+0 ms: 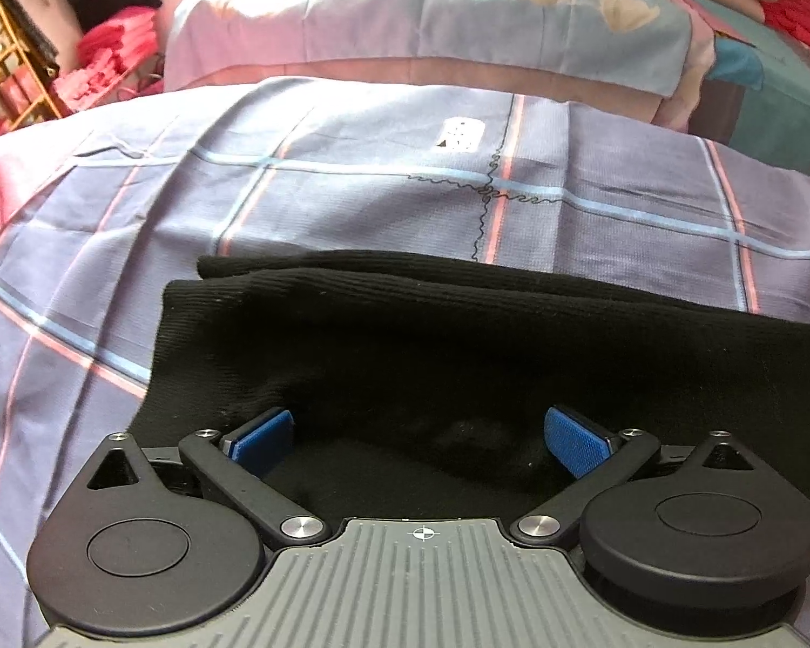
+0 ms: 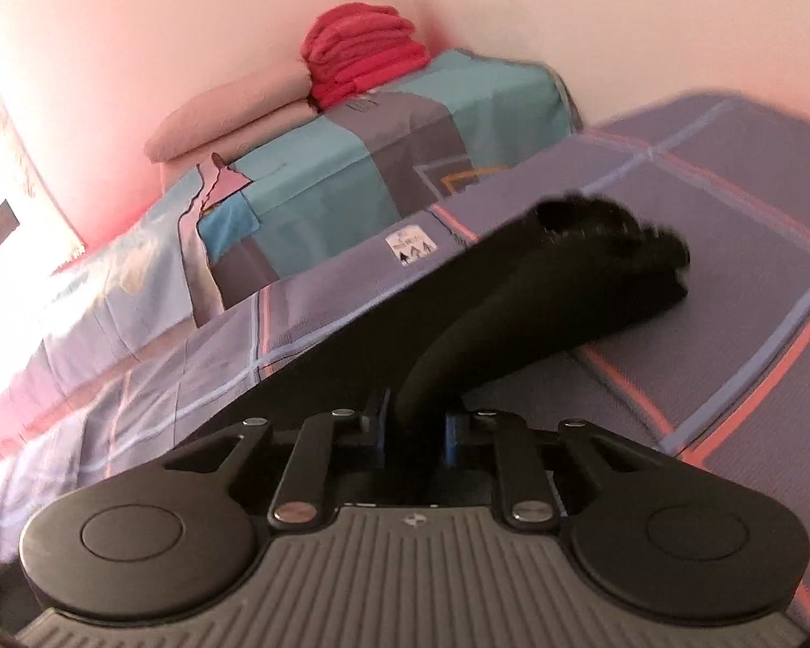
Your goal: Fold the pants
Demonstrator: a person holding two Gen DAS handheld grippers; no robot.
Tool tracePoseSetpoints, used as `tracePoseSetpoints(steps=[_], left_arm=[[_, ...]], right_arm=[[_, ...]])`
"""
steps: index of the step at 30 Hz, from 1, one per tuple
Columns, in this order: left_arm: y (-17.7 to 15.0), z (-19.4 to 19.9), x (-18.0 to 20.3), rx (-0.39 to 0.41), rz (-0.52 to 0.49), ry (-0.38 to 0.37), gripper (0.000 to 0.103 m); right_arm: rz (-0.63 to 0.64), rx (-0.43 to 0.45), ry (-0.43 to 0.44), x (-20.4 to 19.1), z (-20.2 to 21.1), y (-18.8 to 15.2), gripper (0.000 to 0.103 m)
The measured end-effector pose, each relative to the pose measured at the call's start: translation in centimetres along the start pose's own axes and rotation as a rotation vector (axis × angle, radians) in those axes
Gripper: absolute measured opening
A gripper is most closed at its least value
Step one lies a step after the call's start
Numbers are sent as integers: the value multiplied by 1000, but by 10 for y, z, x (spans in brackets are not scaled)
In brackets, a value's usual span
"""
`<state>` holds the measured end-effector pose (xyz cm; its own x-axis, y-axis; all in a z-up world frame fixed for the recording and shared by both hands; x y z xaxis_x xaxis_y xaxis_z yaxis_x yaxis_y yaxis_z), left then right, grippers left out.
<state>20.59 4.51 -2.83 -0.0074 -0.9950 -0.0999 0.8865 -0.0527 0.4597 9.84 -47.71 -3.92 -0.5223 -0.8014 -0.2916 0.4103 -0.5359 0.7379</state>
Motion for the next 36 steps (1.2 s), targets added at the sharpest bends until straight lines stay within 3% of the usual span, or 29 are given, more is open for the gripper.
tracePoseSetpoints(steps=[4,8,13,14,15,17,24,26,31,34,36], left_arm=[[0,8,-5,7,-7,-2,103],[1,17,-10,25,-10,-7,103],[0,27,-21,47,3,-11,103],[-1,28,-24,49,10,-12,103],[-2,29,-27,48,17,-14,103],[-5,30,-32,44,28,-20,103],[-12,34,-39,45,48,-23,103],[-9,38,-31,62,59,-44,103],[8,40,20,107,44,-136,103],[9,20,68,79,7,-201,103],[0,2,91,29,-29,-192,103]], right_arm=[[213,125,-43,-44,26,-5,21],[602,319,-24,-115,63,-32,20],[1159,546,97,-206,104,-131,20],[1277,561,124,-218,105,-156,20],[1363,557,69,-225,100,-181,20],[1527,486,89,-233,88,-218,19],[1488,481,107,-240,92,-214,18],[1543,468,112,-238,90,-224,18],[1524,482,78,-233,88,-226,21],[1532,490,37,-236,85,-224,33],[1516,493,4,-229,83,-215,42]])
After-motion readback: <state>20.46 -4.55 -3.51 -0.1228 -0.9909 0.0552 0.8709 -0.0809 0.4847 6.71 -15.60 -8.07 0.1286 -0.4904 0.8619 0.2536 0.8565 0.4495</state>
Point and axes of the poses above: each gripper's, at about its wrist camera, not at the fingertips, and z roughly against the way its jaws point, x to its right, y to its top, the point moved 4 cm from there along -z, roughly the way its jaws point
